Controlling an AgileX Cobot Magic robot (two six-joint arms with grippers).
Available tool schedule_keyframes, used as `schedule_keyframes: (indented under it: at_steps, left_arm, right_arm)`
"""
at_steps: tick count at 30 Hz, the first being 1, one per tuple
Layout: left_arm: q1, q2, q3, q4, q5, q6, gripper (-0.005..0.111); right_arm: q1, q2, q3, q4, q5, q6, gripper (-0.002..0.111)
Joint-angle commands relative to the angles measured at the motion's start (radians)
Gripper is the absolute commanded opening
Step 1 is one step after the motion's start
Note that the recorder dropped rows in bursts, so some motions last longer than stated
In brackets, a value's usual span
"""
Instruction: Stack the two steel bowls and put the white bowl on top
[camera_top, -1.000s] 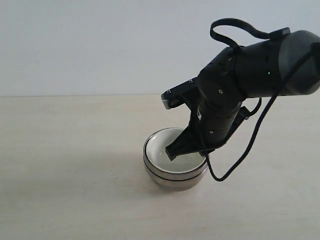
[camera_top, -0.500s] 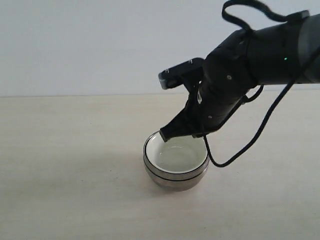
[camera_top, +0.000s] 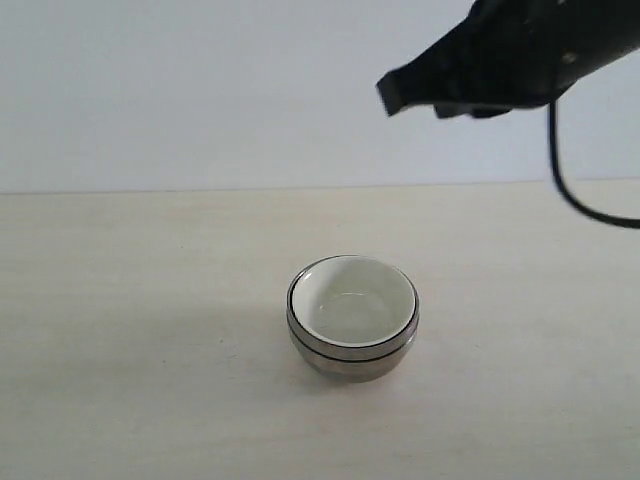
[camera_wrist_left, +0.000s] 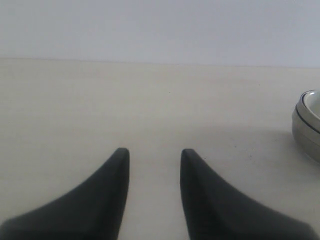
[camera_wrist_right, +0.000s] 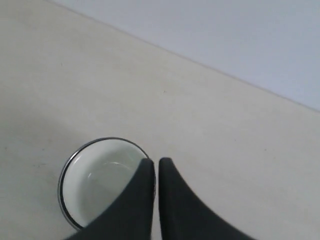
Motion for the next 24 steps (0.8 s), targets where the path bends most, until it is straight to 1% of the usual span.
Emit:
schedule_keyframes:
  at_steps: [1, 24]
  left_arm:
    - [0.003, -0.003, 0.004, -0.001, -0.007, 0.003, 0.032]
    - [0.003, -0.003, 0.004, -0.001, -0.007, 0.003, 0.032]
  right_arm:
    - [-0.005, -0.156, -0.005, -0.003, 0.04, -0.019, 0.0]
    - [-0.007, -0.872, -0.005, -0.005, 0.246, -0.037, 0.0]
